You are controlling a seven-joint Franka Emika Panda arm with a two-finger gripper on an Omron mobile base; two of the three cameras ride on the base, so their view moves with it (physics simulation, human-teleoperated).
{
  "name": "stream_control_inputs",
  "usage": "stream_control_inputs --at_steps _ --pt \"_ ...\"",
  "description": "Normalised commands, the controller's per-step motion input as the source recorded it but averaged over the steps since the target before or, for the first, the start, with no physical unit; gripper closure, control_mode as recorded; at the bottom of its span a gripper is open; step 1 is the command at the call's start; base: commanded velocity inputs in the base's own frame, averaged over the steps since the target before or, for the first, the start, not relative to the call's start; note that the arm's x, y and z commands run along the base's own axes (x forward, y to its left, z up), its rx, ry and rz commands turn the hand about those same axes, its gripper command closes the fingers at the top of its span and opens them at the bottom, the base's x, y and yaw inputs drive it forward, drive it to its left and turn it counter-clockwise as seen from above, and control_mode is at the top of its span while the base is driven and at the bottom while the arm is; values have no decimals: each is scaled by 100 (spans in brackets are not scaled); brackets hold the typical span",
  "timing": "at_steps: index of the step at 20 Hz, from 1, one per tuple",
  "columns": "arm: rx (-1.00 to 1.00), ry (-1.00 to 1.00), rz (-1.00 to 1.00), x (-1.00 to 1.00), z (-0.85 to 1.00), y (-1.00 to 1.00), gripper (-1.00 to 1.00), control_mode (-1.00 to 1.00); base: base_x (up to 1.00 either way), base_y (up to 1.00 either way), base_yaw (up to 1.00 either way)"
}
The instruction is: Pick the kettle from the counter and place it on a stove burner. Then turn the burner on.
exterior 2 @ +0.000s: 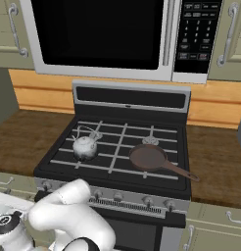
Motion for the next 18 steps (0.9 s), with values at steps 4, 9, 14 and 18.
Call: stream_control_inputs --at_steps 4,9,14,18 --pt "4 -7 -13 1 -41 31 -100 -100 0 0 0" --pt "11 -13 -17 0 -25 19 -100 -100 0 0 0" --pt "14 -30 -13 -8 -13 -25 -100 -100 0 0 0" --pt "25 -32 -1 -6 -11 -73 -100 -100 0 0 0"
